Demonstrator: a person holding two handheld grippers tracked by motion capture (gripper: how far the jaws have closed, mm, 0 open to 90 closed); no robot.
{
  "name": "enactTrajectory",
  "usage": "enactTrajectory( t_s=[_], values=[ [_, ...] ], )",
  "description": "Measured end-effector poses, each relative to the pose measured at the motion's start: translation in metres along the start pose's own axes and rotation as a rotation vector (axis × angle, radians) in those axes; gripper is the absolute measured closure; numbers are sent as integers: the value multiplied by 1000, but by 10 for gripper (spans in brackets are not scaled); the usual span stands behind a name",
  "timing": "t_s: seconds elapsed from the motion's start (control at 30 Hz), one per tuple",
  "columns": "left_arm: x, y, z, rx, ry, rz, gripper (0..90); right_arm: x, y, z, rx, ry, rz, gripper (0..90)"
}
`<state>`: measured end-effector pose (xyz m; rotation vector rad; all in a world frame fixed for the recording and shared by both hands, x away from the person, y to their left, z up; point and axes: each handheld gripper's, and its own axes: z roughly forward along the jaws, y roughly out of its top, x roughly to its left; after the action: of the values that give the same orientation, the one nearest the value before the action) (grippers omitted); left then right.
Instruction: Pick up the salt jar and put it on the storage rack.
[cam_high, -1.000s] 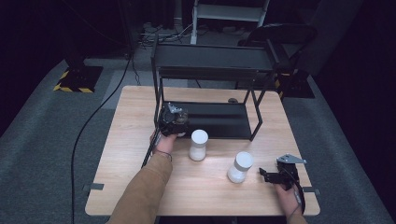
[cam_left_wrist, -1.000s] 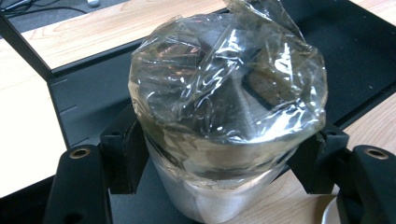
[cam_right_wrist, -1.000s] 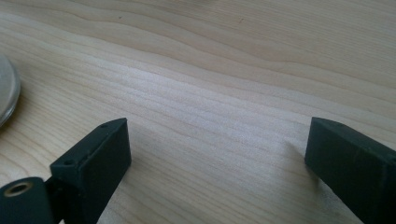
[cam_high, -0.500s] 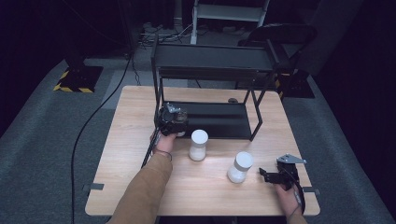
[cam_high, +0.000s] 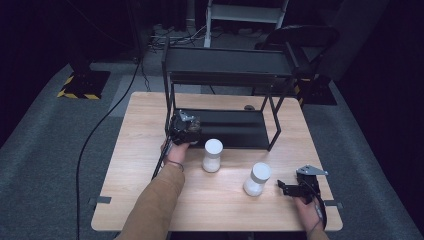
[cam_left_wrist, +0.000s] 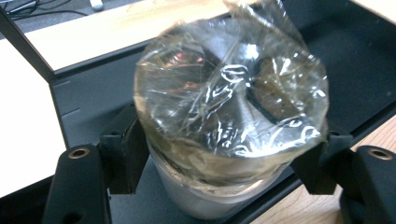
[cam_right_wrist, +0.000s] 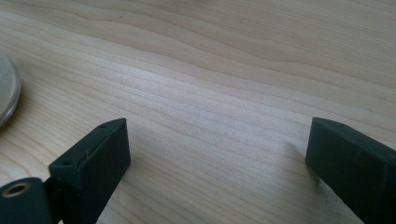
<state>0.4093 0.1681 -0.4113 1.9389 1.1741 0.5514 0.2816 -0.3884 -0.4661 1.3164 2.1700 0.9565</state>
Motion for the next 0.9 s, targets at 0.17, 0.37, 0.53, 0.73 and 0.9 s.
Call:
enactTrajectory(
  t_s=[0.17, 0.37, 0.53, 0.73, 0.9],
  values=[
    [-2, -1, -5, -38, -3, 0, 142, 0, 0, 0, 0, 0, -1, 61],
    [-15, 3, -17, -81, 24, 57, 116, 0, 0, 0, 0, 0, -1, 60],
    [-22, 3, -32, -138, 45, 93, 119, 0, 0, 0, 0, 0, -1, 60],
    [-26, 8, -54, -170, 48, 111, 119, 0, 0, 0, 0, 0, -1, 60],
    [-31, 9, -76, -181, 43, 120, 117, 0, 0, 0, 0, 0, -1, 60]
  ],
)
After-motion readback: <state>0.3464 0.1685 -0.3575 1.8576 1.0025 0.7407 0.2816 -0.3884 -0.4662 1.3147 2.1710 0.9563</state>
